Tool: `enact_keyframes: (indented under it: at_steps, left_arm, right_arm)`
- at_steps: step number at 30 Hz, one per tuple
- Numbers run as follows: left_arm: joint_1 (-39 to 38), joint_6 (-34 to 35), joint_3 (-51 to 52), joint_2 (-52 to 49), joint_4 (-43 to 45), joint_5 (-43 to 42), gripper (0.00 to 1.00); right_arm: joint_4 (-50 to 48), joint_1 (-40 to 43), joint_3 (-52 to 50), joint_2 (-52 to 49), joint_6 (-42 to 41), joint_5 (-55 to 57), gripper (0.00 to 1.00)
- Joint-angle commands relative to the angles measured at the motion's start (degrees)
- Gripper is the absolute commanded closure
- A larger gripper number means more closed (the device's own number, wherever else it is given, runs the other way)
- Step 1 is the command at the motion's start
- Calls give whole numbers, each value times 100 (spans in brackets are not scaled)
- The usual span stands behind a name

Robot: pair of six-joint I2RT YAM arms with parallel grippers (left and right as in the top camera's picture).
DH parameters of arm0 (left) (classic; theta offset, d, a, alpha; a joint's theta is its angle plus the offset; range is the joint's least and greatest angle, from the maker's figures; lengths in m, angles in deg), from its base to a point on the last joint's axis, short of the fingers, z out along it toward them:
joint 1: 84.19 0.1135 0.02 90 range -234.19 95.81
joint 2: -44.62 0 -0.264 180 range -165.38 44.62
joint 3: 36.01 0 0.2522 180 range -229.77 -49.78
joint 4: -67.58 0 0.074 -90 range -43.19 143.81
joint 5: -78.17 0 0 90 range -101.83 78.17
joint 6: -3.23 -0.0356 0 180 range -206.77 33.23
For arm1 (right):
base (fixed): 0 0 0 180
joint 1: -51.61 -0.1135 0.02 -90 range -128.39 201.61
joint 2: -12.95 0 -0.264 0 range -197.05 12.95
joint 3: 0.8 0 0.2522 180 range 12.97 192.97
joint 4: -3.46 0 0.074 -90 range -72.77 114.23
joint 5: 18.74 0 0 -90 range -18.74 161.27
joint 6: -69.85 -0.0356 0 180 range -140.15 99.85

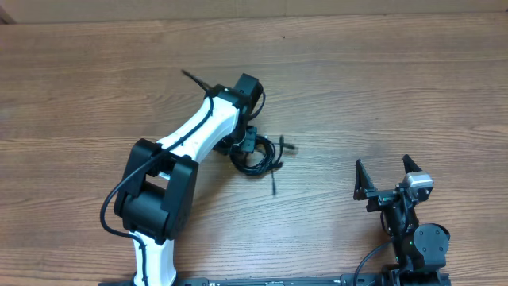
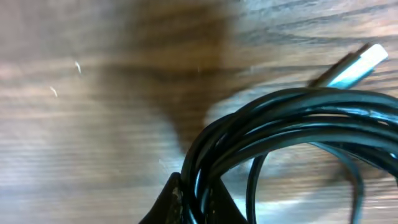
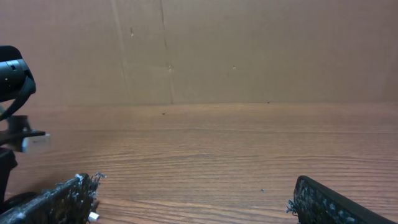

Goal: Untangle cables

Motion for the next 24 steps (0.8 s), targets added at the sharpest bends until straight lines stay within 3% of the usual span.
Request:
enact_keyframes:
  at_steps: [1, 2, 4, 8, 18, 21, 24]
  left_arm:
    - [-2, 957, -188, -55, 52, -579, 69]
    - [-2, 752, -188, -55, 116, -490, 52]
    - [-2, 284, -188, -55, 247, -254, 34]
    - [-2, -570, -188, -55, 409, 133, 35]
    - [-15, -2638, -177, -57, 750, -114, 35]
    - [-15, -3091, -175, -57, 750, -245, 33]
    - [-15, -3228, -175, -57, 750, -243, 40]
  right_arm:
    - [-20, -22, -61, 68, 26, 52, 0]
    - [-20, -22, -61, 68, 26, 52, 0]
    - [-20, -22, -61, 68, 26, 52, 0]
    - [-20, -22, -61, 68, 26, 52, 0]
    - [-20, -22, -61, 68, 26, 52, 0]
    - [-20, -22, -61, 68, 26, 52, 0]
    - [-20, -22, -61, 68, 28, 52, 0]
